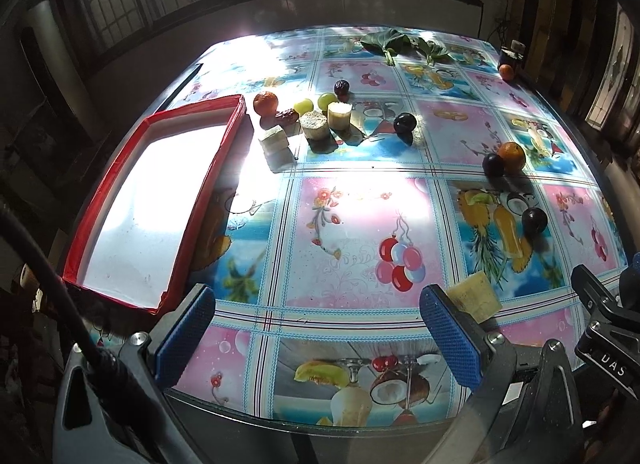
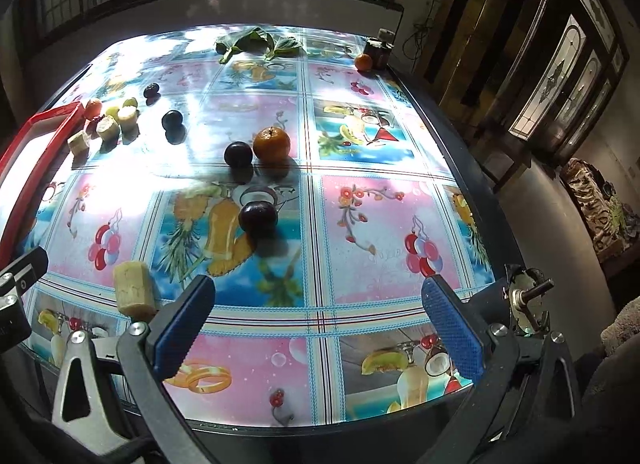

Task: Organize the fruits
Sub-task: 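Move the left tool toward the pale yellow cube on the table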

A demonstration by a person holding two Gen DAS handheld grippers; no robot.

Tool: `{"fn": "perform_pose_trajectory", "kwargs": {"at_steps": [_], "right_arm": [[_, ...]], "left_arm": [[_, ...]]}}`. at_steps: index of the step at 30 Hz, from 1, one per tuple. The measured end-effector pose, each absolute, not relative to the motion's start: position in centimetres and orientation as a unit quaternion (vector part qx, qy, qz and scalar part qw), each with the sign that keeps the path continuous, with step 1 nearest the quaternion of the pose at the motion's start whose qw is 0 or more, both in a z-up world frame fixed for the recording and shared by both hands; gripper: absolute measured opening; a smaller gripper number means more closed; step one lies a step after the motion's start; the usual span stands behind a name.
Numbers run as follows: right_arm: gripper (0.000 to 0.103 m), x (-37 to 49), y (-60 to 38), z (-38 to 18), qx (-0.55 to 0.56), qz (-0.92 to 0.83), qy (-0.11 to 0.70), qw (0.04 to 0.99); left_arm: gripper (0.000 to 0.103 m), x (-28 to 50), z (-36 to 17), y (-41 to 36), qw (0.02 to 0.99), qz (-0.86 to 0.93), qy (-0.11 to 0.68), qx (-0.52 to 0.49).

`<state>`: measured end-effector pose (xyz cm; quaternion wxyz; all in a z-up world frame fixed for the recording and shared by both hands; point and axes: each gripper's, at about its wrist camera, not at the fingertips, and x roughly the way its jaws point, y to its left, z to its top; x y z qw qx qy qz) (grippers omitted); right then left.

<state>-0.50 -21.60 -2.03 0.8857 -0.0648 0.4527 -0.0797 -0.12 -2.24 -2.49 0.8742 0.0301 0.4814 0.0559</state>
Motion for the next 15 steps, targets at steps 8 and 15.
{"fn": "perform_pose_trajectory", "kwargs": {"at_steps": [8, 15], "right_arm": [[0.103, -0.49, -22.20, -2.56, -0.056, -0.075, 0.461, 0.882], [0.103, -0.93, -22.51, -2.28, -0.042, -0.047, 0.456, 0.888]], "left_arm": [[0.102, -0.13, -3.12, -2.07, 0.869, 0.058, 0.491, 0.032], [0.102, -0.53, -2.99, -1.55, 0.873, 0.002, 0.487, -0.014]]}}
